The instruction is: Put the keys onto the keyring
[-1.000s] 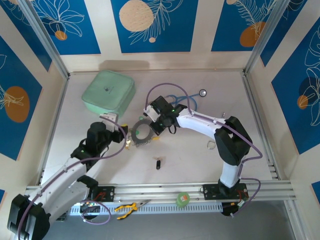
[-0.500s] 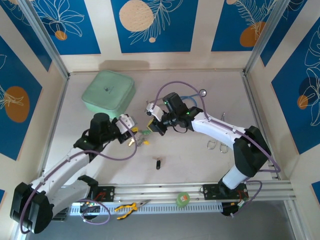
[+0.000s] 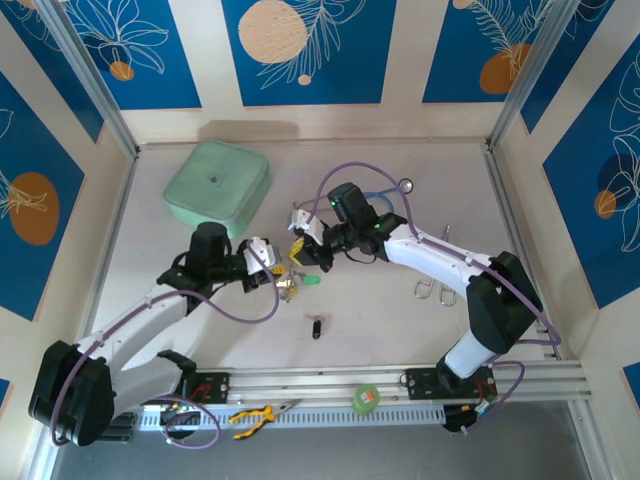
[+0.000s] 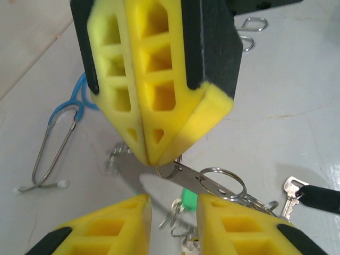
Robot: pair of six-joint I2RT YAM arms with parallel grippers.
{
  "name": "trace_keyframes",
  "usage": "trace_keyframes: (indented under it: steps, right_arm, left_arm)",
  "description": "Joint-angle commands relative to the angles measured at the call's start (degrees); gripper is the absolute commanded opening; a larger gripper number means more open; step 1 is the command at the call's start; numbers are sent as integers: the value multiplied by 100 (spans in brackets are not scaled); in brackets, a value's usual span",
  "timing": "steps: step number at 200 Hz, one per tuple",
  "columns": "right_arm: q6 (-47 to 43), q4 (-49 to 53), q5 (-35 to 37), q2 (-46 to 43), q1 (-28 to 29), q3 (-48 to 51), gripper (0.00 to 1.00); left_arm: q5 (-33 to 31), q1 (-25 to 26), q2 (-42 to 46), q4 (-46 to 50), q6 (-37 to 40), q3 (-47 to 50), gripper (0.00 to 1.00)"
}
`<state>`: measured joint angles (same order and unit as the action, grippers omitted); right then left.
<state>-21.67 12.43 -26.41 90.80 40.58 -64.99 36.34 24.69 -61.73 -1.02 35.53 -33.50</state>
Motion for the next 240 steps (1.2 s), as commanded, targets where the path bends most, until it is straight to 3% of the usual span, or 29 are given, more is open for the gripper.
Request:
trace_keyframes:
  steps: [1, 78, 170, 240]
  right_arm:
    - [-327, -152, -147, -268, 71, 139, 0]
    - [-354, -258, -171, -335, 176, 206, 0]
    - [-251, -284, -302, -301, 266, 112, 0]
    - [-109, -467, -393, -316, 267, 165, 0]
  left_arm:
    - [544, -112, 90, -25, 156, -165, 28]
    - [585, -126, 47, -1, -111, -93, 31]
    - [820, -129, -198, -529, -633, 51, 24]
    - [822, -124, -286, -344, -660, 60, 20]
